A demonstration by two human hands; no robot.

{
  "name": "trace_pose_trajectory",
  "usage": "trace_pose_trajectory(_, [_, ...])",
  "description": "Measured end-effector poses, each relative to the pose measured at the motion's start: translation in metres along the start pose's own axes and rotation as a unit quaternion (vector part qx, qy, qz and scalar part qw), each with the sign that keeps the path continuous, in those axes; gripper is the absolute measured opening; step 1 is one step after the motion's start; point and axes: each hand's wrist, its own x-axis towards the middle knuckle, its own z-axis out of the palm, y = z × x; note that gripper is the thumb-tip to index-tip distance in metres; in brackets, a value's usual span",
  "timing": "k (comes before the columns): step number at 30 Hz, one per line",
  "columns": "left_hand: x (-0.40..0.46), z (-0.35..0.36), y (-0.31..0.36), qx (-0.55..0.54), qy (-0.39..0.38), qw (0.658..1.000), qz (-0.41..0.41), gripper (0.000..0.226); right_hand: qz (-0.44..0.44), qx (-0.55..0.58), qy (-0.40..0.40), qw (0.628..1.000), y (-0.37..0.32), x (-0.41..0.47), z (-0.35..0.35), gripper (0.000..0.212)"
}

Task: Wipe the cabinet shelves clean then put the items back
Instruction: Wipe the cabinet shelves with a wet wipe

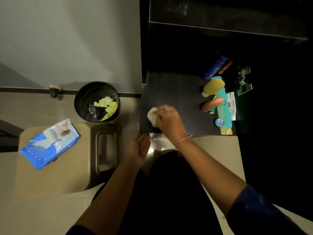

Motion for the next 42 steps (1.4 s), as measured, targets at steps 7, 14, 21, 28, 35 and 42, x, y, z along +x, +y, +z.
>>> trace_pose_trajectory(7, [-0.004,0.001,-0.002,0.022,0.003,1.000,0.007,0.024,0.197,-0.026,0.014,0.980,0.066,0.090,-0.025,0.046])
trace_pose_trajectory(14, [-0.006,0.000,0.001,0.016,-0.005,1.000,-0.005,0.024,0.206,-0.065,0.036,0.976,0.045,-0.026,0.015,0.060])
trace_pose_trajectory(21, [-0.007,-0.004,0.007,0.004,-0.032,0.999,-0.028,0.019,0.285,-0.053,0.006,0.957,0.034,-0.049,0.014,0.054])
trace_pose_trajectory(28, [0.001,-0.017,0.012,0.004,-0.056,0.998,-0.013,0.026,0.210,0.022,-0.034,0.977,-0.040,-0.045,0.032,0.058])
trace_pose_trajectory(35, [-0.011,-0.041,0.035,0.032,-0.051,0.998,0.016,0.019,0.140,0.111,-0.113,0.977,-0.090,-0.041,0.038,0.036])
trace_pose_trajectory(42, [-0.013,-0.053,0.062,0.013,-0.045,0.999,-0.008,0.052,0.315,0.361,-0.048,0.876,-0.110,-0.024,0.041,0.022])
